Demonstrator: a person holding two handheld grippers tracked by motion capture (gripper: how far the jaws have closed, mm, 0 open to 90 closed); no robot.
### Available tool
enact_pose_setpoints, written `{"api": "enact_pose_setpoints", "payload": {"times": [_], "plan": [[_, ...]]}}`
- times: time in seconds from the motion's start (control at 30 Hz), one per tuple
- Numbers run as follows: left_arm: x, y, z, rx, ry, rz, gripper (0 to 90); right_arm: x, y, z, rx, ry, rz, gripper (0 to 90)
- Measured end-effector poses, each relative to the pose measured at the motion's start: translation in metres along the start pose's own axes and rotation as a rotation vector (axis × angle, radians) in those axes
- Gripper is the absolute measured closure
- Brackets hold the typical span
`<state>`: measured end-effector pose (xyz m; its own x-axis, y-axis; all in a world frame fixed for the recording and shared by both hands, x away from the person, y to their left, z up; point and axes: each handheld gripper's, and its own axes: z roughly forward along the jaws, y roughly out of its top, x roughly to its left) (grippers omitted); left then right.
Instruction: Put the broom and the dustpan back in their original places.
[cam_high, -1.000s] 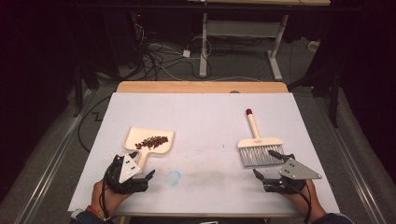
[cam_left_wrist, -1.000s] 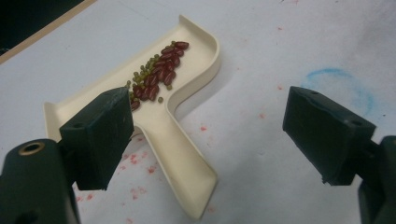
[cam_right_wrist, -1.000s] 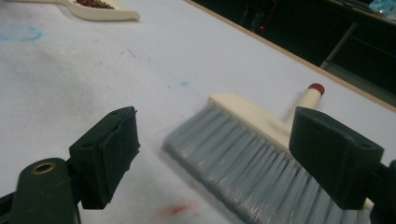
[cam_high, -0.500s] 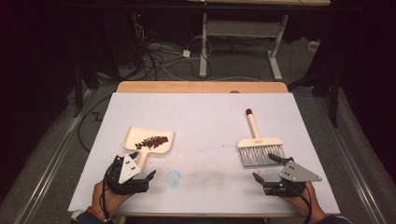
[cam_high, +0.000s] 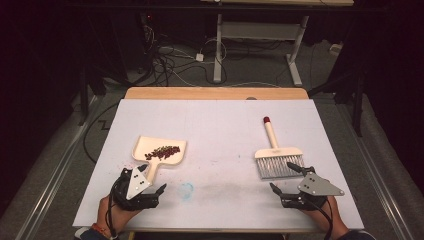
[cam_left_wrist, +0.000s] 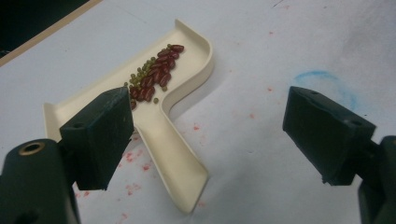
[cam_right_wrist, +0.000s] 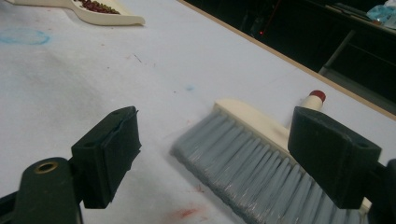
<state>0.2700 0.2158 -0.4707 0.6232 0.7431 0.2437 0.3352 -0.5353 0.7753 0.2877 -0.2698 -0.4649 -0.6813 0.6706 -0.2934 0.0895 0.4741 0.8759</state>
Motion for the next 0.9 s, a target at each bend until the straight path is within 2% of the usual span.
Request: {"api": "enact_pose_setpoints", "payload": {"times": [0.17, 0.27, 0.37, 0.9], "plan": [[-0.0005, -0.0001, 0.0007, 0.005, 0.009, 0.011, 15.7, 0.0011, 0.001, 0.0014, 0.006, -0.007, -0.017, 17.3], [0.0004, 0.0, 0.0007, 0.001, 0.016, 0.004, 15.7, 0.0027, 0.0025, 0.0037, 0.005, -0.004, -0.019, 17.3], [0.001, -0.0004, 0.0004, -0.001, 0.018, 0.001, 15.7, 0.0051, 0.0036, 0.0044, 0.002, -0.007, -0.041, 17.3], [0.0013, 0.0001, 0.0009, 0.0, 0.029, 0.003, 15.7, 0.0027, 0.0028, 0.0042, 0.009, -0.006, -0.037, 17.6]]}}
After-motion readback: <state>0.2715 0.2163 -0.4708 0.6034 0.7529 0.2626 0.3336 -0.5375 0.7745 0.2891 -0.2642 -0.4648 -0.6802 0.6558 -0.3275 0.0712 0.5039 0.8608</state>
